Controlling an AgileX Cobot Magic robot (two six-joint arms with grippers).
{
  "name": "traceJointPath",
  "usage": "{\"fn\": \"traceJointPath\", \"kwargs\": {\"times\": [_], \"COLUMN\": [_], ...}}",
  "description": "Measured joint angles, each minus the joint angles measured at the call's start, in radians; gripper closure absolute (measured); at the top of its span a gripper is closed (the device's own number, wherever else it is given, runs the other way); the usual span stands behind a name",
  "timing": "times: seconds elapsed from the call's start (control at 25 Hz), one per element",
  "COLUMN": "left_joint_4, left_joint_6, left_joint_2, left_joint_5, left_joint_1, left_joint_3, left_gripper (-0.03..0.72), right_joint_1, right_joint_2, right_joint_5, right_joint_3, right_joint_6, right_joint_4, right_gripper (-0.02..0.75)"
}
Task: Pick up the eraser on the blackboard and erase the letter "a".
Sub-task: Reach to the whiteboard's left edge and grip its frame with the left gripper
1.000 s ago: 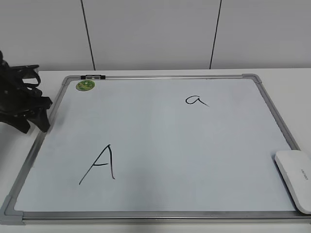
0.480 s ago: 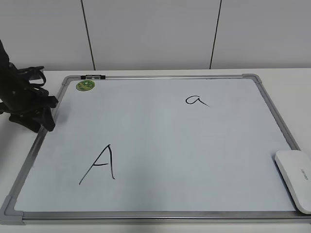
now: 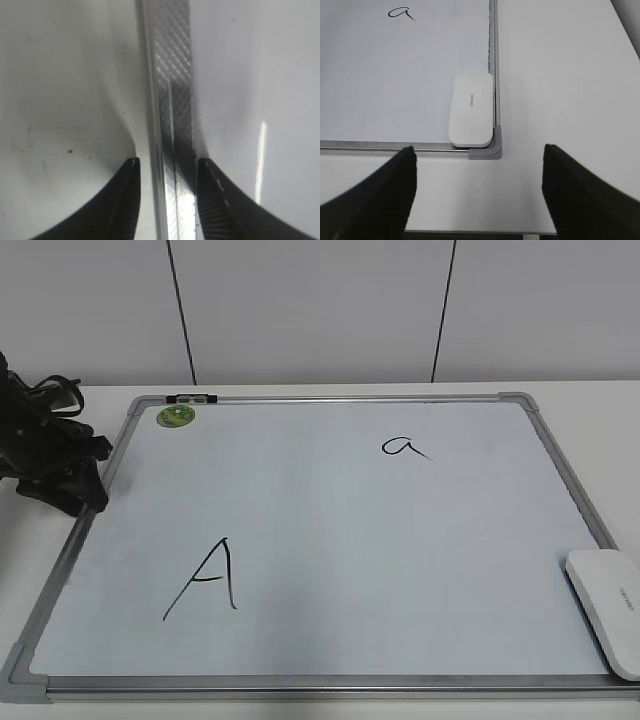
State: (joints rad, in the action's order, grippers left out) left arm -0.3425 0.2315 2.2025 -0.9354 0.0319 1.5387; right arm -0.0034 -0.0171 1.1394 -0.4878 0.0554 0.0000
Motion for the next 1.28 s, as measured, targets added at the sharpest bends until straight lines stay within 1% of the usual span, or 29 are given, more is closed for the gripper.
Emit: {"fn": "traceJointPath", "kwargs": {"times": [0.16, 0.32, 0.56, 1.08, 1.28], "left_joint_4": [-0.012, -0.02, -0.026, -0.048, -0.052], "left_joint_6": [0.005, 0.008, 0.008, 0.008, 0.008], "left_joint_2": [0.0, 0.001, 0.001, 0.006, 0.006], "left_joint_5": [-0.006, -0.008, -0.014, -0.033, -0.037], "left_joint_1": [0.011, 0.012, 0.012, 0.022, 0.024], "left_joint_3": [0.0, 0.0, 0.004, 0.008, 0.008], "left_gripper": [0.471, 0.492, 0.556, 0.561, 0.535], "right_joint_1": [0.0, 0.0, 0.0, 0.0, 0.0], "right_joint_2": [0.0, 0.0, 0.0, 0.0, 0.0], "right_joint_5": [0.0, 0.0, 0.0, 0.0, 0.0], "right_joint_3": [0.0, 0.0, 0.0, 0.0, 0.0], "right_joint_6": [0.0, 0.0, 0.0, 0.0, 0.0], "right_joint_4": [0.0, 0.0, 0.0, 0.0, 0.0], "right_gripper": [0.157, 0.157, 0.157, 0.157, 0.157]}}
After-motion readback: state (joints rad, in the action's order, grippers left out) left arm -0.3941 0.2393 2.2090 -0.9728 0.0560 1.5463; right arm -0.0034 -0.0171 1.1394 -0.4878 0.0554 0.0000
